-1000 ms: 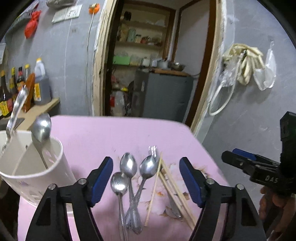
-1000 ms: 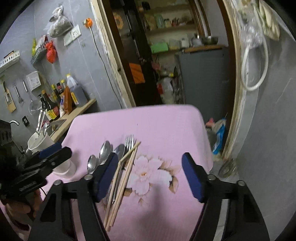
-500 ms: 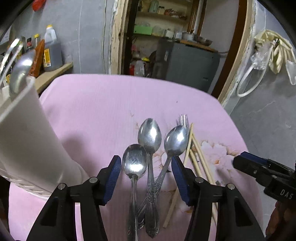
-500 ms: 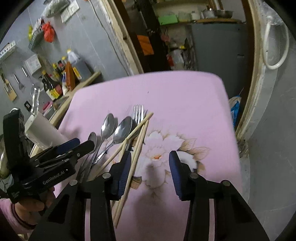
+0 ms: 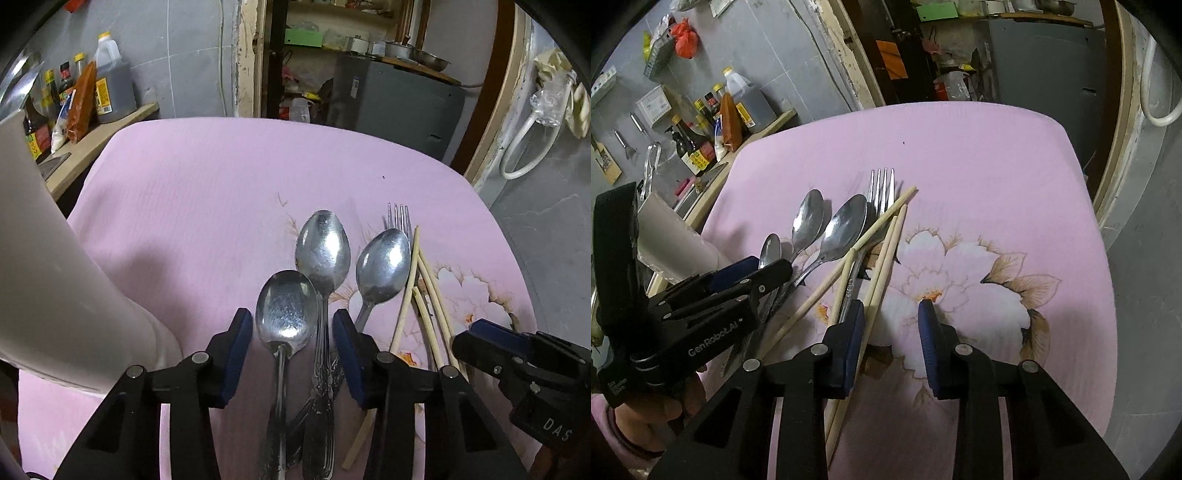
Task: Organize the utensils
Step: 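Lower the left tool onto a spoon while the right tool grasps a chopstick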
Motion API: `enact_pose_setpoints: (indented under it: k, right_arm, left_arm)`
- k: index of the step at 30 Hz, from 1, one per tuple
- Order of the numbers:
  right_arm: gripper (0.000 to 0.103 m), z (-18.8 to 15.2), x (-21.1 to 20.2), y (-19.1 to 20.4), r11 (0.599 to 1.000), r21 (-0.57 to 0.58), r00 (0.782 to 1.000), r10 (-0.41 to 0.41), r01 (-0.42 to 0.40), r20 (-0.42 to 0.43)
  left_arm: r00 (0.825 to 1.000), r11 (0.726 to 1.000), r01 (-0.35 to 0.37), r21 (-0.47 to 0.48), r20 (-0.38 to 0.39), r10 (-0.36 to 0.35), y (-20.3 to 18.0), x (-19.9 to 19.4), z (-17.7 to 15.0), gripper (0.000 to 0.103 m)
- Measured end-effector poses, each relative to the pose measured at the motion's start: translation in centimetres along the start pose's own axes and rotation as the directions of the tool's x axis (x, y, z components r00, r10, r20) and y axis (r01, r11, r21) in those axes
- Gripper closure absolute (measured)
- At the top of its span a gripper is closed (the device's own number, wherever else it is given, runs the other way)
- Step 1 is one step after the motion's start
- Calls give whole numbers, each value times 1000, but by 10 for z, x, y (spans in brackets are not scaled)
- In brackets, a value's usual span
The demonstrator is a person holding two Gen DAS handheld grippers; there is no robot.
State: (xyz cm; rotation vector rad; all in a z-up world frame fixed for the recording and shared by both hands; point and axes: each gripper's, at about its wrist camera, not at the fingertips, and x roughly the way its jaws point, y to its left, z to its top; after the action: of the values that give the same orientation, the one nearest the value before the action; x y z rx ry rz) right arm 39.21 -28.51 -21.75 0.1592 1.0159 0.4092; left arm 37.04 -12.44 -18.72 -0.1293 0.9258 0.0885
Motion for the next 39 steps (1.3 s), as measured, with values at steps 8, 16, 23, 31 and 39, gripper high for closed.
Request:
enact_pose_setpoints:
  k: [8, 16, 23, 31, 39]
  right_arm:
    - [79, 7, 4, 12, 993, -20, 992, -118, 117, -41]
    - [95, 1, -6, 12, 988, -18, 985, -155, 155, -76]
    - [97, -11, -23, -3, 992, 68, 992, -97, 102, -82]
    - [97, -17, -17, -18, 993, 98, 993, -52, 63, -110]
    - [96, 1, 0, -10, 995, 63, 988, -63, 72, -139]
  left_arm:
    - [999, 998, -49, 29, -13, 49, -8, 5, 7, 61]
    - [999, 999, -46, 16, -13, 46, -4, 4, 7, 71]
    - [1000, 1000, -17, 4, -19, 17, -2, 6, 7, 71]
    - [995, 997, 76, 15, -69, -74, -10, -5, -8, 71]
    - [978, 989, 147, 28, -154, -141, -3, 1, 4, 71]
